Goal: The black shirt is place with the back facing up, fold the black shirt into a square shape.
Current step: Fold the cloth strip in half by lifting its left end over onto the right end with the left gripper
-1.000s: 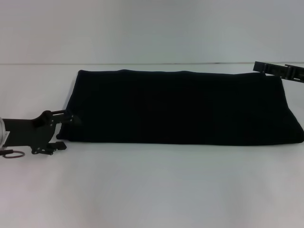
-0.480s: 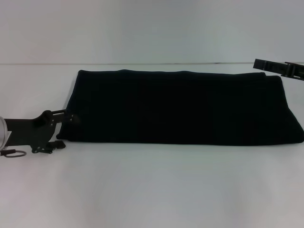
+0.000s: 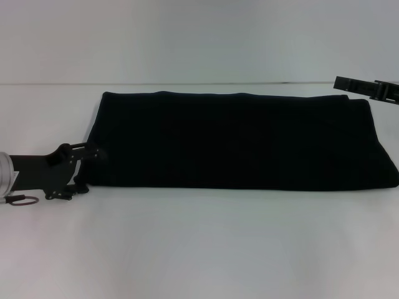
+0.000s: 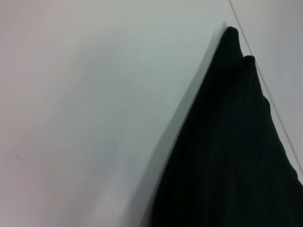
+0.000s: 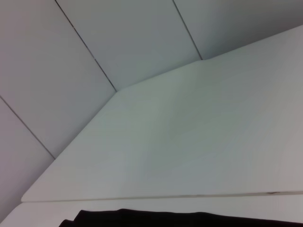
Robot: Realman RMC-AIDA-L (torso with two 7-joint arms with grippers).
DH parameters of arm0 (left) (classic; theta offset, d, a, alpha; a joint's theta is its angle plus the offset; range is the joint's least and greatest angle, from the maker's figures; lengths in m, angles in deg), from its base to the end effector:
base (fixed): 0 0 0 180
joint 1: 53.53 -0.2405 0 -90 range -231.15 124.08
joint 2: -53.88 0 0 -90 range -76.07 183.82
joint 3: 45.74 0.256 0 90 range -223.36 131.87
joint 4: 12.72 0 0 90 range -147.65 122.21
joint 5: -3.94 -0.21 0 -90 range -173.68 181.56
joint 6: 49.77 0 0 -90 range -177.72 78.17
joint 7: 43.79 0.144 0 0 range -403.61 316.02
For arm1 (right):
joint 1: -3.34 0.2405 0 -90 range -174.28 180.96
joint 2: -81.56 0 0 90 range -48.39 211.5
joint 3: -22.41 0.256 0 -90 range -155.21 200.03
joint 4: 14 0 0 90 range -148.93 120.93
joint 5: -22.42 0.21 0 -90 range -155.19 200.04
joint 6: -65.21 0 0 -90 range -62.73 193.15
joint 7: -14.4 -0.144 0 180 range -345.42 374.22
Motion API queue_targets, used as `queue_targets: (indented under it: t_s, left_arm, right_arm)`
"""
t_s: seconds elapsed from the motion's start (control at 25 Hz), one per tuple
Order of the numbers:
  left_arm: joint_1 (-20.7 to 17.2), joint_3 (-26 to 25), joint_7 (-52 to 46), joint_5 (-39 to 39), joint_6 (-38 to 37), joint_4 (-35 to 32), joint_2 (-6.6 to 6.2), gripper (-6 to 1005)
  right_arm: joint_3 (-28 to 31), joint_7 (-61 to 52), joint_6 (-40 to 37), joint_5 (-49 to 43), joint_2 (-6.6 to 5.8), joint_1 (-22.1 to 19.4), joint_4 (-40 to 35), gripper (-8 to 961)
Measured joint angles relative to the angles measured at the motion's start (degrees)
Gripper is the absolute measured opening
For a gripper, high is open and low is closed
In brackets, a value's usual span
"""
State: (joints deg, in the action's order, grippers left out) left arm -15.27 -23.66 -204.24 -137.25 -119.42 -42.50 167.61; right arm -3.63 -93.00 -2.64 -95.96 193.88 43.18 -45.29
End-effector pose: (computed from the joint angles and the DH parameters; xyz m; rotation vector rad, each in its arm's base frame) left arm -0.3275 0.3763 0.0286 -1.4975 -2.3109 -0.5943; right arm 0.2815 0.4197 0.0664 -2.1336 1.2289 0.7355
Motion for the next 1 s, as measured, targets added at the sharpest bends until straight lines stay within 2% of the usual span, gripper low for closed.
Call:
queue_targets:
  t_s: [1.0]
  left_arm:
    - [0.38,0.13,4.65,2.11,4.68,1.21,0.44,937]
  right_arm:
    - [0.01,0.00,0.44,1.50,-0.11,0.14,0.00,745]
